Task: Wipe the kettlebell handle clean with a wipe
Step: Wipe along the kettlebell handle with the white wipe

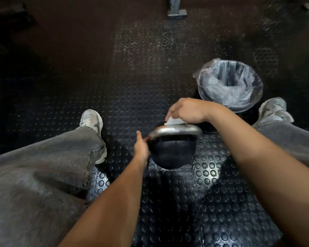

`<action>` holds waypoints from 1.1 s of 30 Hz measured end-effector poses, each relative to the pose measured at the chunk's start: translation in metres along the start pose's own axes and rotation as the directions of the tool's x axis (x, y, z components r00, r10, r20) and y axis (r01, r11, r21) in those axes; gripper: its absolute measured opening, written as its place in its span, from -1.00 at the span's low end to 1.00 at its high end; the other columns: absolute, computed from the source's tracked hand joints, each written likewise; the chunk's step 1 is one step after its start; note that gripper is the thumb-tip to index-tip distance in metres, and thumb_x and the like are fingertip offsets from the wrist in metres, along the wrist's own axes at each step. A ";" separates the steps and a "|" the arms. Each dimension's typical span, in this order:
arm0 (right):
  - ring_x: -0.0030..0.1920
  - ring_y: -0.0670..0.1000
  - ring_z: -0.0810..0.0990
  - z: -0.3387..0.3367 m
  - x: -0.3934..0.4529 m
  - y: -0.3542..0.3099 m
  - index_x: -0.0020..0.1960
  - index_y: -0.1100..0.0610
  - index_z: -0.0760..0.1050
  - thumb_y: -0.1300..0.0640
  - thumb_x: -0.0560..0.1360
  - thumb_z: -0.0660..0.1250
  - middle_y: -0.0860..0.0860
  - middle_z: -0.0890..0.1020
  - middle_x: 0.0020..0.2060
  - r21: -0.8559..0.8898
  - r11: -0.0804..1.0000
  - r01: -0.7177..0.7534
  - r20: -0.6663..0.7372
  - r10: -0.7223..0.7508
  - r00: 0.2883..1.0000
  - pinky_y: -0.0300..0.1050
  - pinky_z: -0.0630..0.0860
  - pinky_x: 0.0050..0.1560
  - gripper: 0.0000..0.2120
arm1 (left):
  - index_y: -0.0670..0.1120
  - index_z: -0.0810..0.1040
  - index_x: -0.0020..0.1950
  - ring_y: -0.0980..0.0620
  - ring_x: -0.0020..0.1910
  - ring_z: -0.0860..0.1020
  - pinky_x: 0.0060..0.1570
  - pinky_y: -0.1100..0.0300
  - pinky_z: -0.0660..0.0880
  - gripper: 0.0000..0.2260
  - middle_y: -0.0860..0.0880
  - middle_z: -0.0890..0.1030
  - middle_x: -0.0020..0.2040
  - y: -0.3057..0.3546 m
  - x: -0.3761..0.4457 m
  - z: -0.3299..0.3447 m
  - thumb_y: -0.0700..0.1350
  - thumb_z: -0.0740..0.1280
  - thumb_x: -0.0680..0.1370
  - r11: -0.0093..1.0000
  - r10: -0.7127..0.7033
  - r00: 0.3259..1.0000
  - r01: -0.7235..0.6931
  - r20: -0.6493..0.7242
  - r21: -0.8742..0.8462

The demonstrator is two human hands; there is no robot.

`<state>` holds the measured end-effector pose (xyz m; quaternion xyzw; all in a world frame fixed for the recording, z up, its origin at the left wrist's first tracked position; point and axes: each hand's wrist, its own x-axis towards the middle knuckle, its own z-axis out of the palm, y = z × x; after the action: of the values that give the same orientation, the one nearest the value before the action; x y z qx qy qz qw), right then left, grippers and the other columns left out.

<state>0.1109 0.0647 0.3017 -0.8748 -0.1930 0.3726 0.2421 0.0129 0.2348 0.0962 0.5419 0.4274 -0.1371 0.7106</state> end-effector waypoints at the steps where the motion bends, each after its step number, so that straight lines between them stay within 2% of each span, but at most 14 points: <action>1: 0.11 0.05 0.58 0.000 -0.005 0.004 0.08 -0.01 0.69 0.20 0.59 0.18 -0.04 0.67 0.08 0.007 1.000 -0.007 -0.023 0.007 1.000 -0.07 0.47 0.15 -0.68 | 0.02 0.62 -0.08 -0.01 0.10 0.56 0.33 0.04 0.40 -0.45 0.03 0.64 -0.12 0.000 0.000 -0.001 0.33 -0.03 0.63 1.000 0.003 1.000 -0.003 0.003 0.005; 4: 0.11 0.04 0.55 0.004 -0.006 0.014 0.07 0.12 0.68 0.25 0.54 0.15 -0.03 0.65 0.07 -0.154 0.982 -0.110 -0.047 0.104 0.993 -0.11 0.47 0.12 -0.67 | 0.09 0.64 -0.09 -0.08 0.27 0.53 0.44 -0.09 0.33 -0.44 0.02 0.65 -0.02 -0.003 0.002 -0.003 0.39 -0.03 0.59 1.000 0.011 1.000 -0.011 0.012 0.023; 7: -0.03 0.13 0.58 0.013 0.008 0.016 -0.11 0.20 0.61 0.22 0.48 0.16 0.13 0.66 0.02 -0.306 0.936 -0.174 -0.021 0.176 0.984 0.09 0.57 0.08 -0.76 | 0.11 0.62 -0.08 -0.09 0.32 0.50 0.46 -0.10 0.30 -0.46 -0.02 0.63 0.07 -0.002 0.000 -0.002 0.39 -0.03 0.59 0.999 0.001 1.000 -0.001 0.012 0.032; 10: 0.02 0.16 0.57 0.018 0.021 0.004 0.03 0.24 0.64 0.24 0.56 0.15 0.10 0.65 0.06 -0.224 0.966 -0.130 -0.022 0.129 0.991 0.01 0.53 0.10 -0.72 | 0.02 0.62 0.04 -0.05 0.25 0.51 0.41 -0.01 0.33 -0.44 -0.06 0.64 0.16 -0.001 -0.001 -0.001 0.35 -0.04 0.63 1.000 -0.007 1.000 0.007 0.013 0.010; 12: 0.11 0.10 0.55 0.015 0.015 -0.005 0.15 0.12 0.66 0.24 0.59 0.14 -0.01 0.63 0.10 -0.180 0.982 -0.047 0.012 0.050 0.999 -0.08 0.49 0.15 -0.67 | -0.02 0.62 0.09 0.00 0.14 0.52 0.32 0.04 0.35 -0.43 -0.02 0.65 0.01 0.001 -0.003 0.000 0.33 -0.04 0.64 1.000 -0.008 1.000 0.008 0.002 0.007; 15: 0.15 0.01 0.50 0.010 0.001 -0.003 0.17 -0.01 0.65 0.18 0.61 0.16 -0.07 0.57 0.09 -0.090 0.996 0.003 -0.035 -0.006 0.999 -0.12 0.39 0.12 -0.68 | 0.02 0.65 -0.04 0.00 0.14 0.53 0.32 0.04 0.38 -0.44 0.03 0.63 -0.09 0.001 -0.002 0.001 0.33 -0.03 0.64 1.000 -0.013 1.000 0.013 -0.008 0.020; 17: 0.12 -0.01 0.49 0.009 -0.006 0.006 0.18 0.05 0.65 0.19 0.61 0.14 -0.05 0.58 0.08 -0.096 0.995 -0.039 -0.095 0.029 0.995 -0.17 0.34 0.08 -0.67 | 0.04 0.64 -0.09 0.00 0.14 0.54 0.33 0.04 0.37 -0.44 0.05 0.64 -0.11 0.001 -0.003 0.000 0.33 -0.03 0.64 1.000 -0.003 1.000 0.003 -0.009 0.014; 20: 0.11 0.12 0.56 0.010 -0.004 0.015 0.13 0.19 0.63 0.23 0.57 0.13 0.10 0.62 0.14 -0.208 0.965 -0.161 -0.090 0.145 0.985 -0.02 0.53 0.15 -0.68 | 0.06 0.62 -0.10 -0.01 0.15 0.53 0.38 0.01 0.35 -0.46 0.05 0.63 -0.11 0.000 -0.002 0.000 0.33 -0.04 0.63 1.000 -0.002 1.000 0.002 0.009 0.014; 24: -0.09 0.15 0.55 0.015 0.012 0.003 -0.11 0.25 0.57 0.28 0.50 0.12 0.17 0.62 -0.01 -0.288 0.938 -0.195 -0.041 0.191 0.981 0.06 0.56 0.08 -0.76 | 0.00 0.64 0.01 -0.01 0.12 0.56 0.30 0.05 0.41 -0.43 0.02 0.65 -0.08 0.001 -0.003 0.000 0.33 -0.03 0.64 1.000 -0.007 1.000 0.008 0.022 -0.014; 26: 0.02 0.12 0.59 0.014 0.014 -0.005 0.01 0.25 0.63 0.27 0.54 0.13 0.10 0.65 0.09 -0.264 0.957 -0.118 -0.032 0.114 0.993 0.02 0.55 0.16 -0.71 | -0.05 0.65 0.10 0.00 0.09 0.58 0.22 0.08 0.44 -0.40 0.00 0.67 -0.04 0.001 -0.005 0.000 0.33 -0.04 0.64 1.000 -0.013 0.999 0.014 0.031 -0.020; 27: 0.05 0.05 0.58 0.011 0.010 -0.010 0.13 0.21 0.64 0.26 0.58 0.13 0.02 0.64 0.14 -0.234 0.969 -0.082 -0.023 0.079 0.997 -0.07 0.51 0.17 -0.69 | -0.05 0.65 0.11 0.00 0.09 0.59 0.22 0.08 0.46 -0.39 -0.01 0.68 -0.03 0.001 -0.005 0.000 0.34 -0.03 0.63 1.000 -0.013 1.000 0.013 0.025 -0.020; 29: -0.02 -0.10 0.55 0.006 -0.001 -0.013 0.26 0.09 0.62 0.22 0.62 0.16 -0.06 0.59 0.14 -0.145 0.989 -0.041 -0.021 0.038 0.999 -0.21 0.41 0.04 -0.67 | -0.06 0.67 0.13 -0.01 0.12 0.60 0.28 0.04 0.46 -0.36 -0.03 0.70 0.02 0.000 -0.003 -0.001 0.36 -0.03 0.62 1.000 -0.008 1.000 0.008 0.017 -0.011; 31: 0.10 -0.06 0.55 0.004 -0.009 -0.004 0.26 0.09 0.63 0.21 0.62 0.15 -0.03 0.60 0.19 -0.138 0.989 -0.051 -0.045 0.045 0.998 -0.23 0.35 0.08 -0.66 | -0.03 0.68 0.14 -0.03 0.16 0.59 0.35 -0.01 0.42 -0.34 -0.03 0.70 0.07 0.000 -0.004 -0.002 0.40 -0.03 0.59 1.000 0.001 1.000 -0.001 0.015 0.004; 33: 0.19 0.09 0.57 0.004 -0.010 0.006 0.17 0.15 0.65 0.22 0.58 0.13 0.06 0.64 0.20 -0.188 0.975 -0.121 -0.093 0.105 0.990 -0.10 0.47 0.21 -0.66 | 0.04 0.68 0.09 -0.02 0.20 0.58 0.40 -0.04 0.38 -0.36 -0.01 0.69 0.09 -0.001 -0.005 -0.003 0.43 -0.03 0.56 1.000 0.005 1.000 -0.005 0.019 0.021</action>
<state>0.1029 0.0560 0.3016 -0.9185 -0.1679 0.3287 0.1421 0.0084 0.2357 0.0994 0.5490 0.4179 -0.1448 0.7092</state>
